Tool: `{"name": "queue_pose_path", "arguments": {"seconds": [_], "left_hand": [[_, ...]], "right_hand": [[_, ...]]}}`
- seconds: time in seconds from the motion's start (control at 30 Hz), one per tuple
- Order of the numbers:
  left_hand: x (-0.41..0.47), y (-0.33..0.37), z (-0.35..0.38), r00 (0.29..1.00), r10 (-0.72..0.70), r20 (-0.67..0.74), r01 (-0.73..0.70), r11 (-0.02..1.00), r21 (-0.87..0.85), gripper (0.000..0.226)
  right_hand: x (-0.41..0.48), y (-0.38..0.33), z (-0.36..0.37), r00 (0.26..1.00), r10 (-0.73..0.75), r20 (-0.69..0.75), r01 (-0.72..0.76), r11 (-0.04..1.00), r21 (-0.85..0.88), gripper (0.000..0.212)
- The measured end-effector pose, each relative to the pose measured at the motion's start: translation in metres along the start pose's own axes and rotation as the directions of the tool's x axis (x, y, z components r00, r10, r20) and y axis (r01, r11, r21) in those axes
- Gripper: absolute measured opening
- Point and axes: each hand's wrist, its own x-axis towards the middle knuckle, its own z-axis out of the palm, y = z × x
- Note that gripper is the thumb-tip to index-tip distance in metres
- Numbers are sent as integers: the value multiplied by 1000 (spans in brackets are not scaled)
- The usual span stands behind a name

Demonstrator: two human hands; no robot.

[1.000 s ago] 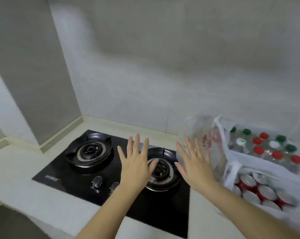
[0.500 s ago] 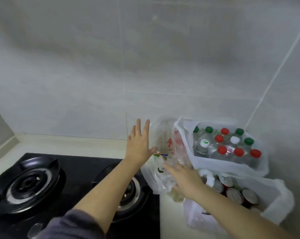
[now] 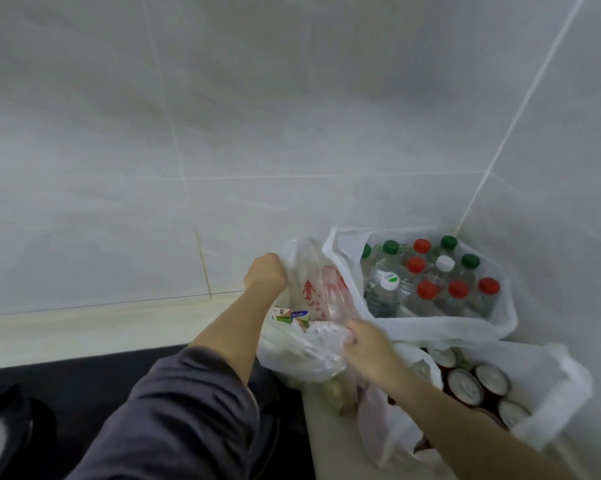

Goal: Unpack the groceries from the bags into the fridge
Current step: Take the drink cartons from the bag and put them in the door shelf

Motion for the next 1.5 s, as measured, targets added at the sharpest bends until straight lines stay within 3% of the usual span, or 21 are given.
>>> {"name": "queue_pose_path", "arguments": {"seconds": [0.17, 0.33, 0.67, 0.8, 0.87, 1.07, 1.2, 1.3, 1.43, 1.5], "left_hand": [[14, 2, -6, 999, -24, 48, 39, 939, -342, 26], [1, 10, -10, 996, -81, -40, 42, 802, -596, 24], [-31, -2, -104, 954, -80, -288, -132, 751, -647, 23], [-63, -27, -142, 943, -154, -296, -126, 656, -744, 25], [-87, -37, -159, 936, -194, -293, -121, 606, -786, 27], [-185, -57, -182, 927, -241, -286, -145, 474, -869, 31], [-236, -75, -171, 915, -350, -199, -65, 358, -931, 31], [-273, -79, -149, 922, -371, -110, -35, 205, -978, 29], [-335, -64, -116, 902, -426, -77, 22, 224, -974, 26], [-366, -50, -97, 904, -422, -72, 11, 190, -982, 25]], "right_hand": [[4, -5, -12, 990, 108, -87, -89, 975, 203, 20], [-2, -16, -12, 977, 66, -204, -17, 972, 233, 15], [-23, -75, -44, 953, -102, -286, 201, 918, 342, 27], [-39, -98, -53, 936, -149, -318, 266, 892, 365, 31], [-49, -109, -55, 942, -167, -292, 281, 869, 407, 22], [-88, -122, -56, 954, -199, -222, 287, 820, 495, 30], [-114, -112, -48, 964, -238, -115, 262, 803, 536, 21], [-133, -93, -40, 977, -208, -43, 195, 798, 570, 18], [-164, -55, -46, 972, -224, 71, 155, 840, 520, 17], [-182, -32, -57, 967, -229, 109, 152, 867, 474, 27]]}}
